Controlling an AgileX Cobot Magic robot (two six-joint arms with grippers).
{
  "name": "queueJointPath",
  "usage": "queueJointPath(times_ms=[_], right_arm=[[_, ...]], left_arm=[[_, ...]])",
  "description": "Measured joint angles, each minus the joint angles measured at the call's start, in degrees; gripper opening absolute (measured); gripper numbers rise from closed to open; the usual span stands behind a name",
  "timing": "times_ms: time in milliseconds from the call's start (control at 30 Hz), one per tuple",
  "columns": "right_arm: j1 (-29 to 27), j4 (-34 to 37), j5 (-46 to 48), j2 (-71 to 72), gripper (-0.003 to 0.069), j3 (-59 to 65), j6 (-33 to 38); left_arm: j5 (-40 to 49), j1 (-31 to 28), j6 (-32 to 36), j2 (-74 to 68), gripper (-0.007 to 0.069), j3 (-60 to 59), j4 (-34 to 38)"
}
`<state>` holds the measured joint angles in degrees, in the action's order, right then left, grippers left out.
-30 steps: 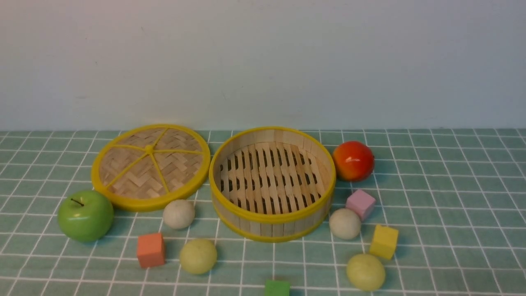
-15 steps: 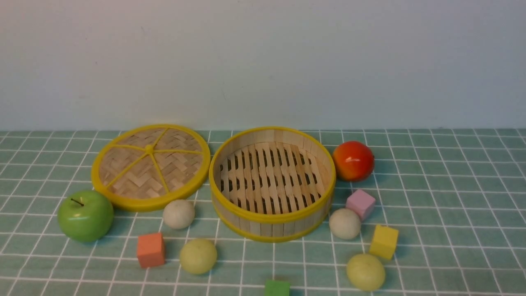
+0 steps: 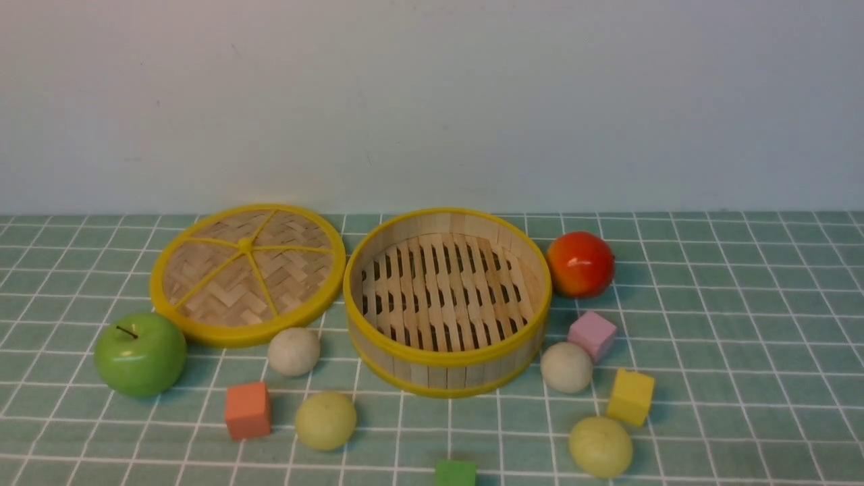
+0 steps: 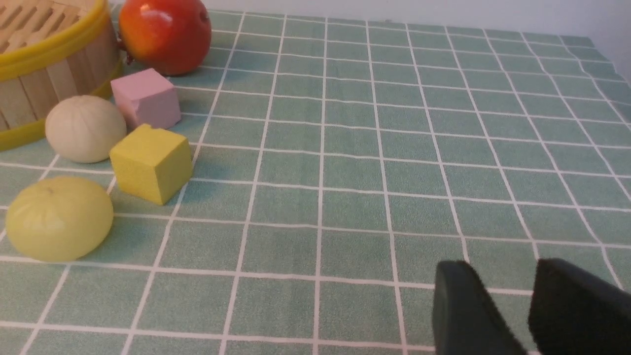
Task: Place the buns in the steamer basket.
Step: Use the left arm to grab a steamed stuffed bun
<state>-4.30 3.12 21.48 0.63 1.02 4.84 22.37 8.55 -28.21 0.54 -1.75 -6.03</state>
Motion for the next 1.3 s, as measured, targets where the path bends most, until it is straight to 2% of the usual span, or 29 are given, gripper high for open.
queueJointPath(times_ms=[233, 467, 767, 833, 967, 1033, 1133, 1267, 1300], right_arm=[[0.0, 0.0, 0.0, 0.0, 0.0239, 0.0, 0.0], [0.0, 0.0, 0.0, 0.0, 0.0239, 0.0, 0.0], [0.0, 0.0, 0.0, 0.0, 0.0239, 0.0, 0.0], [0.0, 0.0, 0.0, 0.0, 0.0239, 0.0, 0.0], [0.0, 0.0, 0.0, 0.0, 0.0239, 0.0, 0.0], [0.0, 0.0, 0.0, 0.0, 0.0239, 0.0, 0.0], [0.0, 0.0, 0.0, 0.0, 0.0239, 0.0, 0.0], [0.0, 0.0, 0.0, 0.0, 0.0239, 0.0, 0.0], [0.0, 0.0, 0.0, 0.0, 0.0240, 0.0, 0.0]], left_arm=[[-0.1, 0.0, 0.0, 0.0, 0.0238, 0.0, 0.0], [-7.5, 0.0, 0.0, 0.0, 0.0238, 0.0, 0.0], [-9.4, 0.0, 0.1, 0.0, 0.0238, 0.0, -0.5], [-13.9, 0.0, -1.0, 0.0, 0.0238, 0.0, -0.1], [-33.0, 0.0, -5.3, 0.0, 0.0238, 0.0, 2.2], [-38.6, 0.0, -5.8, 0.0, 0.0238, 0.7, 3.0], [-38.9, 0.0, -6.0, -2.3, 0.0238, 5.1, 3.9], [-33.3, 0.0, -6.0, -10.5, 0.0238, 16.6, 4.1], [-28.2, 0.0, -6.0, -15.2, 0.0238, 22.7, 4.1]])
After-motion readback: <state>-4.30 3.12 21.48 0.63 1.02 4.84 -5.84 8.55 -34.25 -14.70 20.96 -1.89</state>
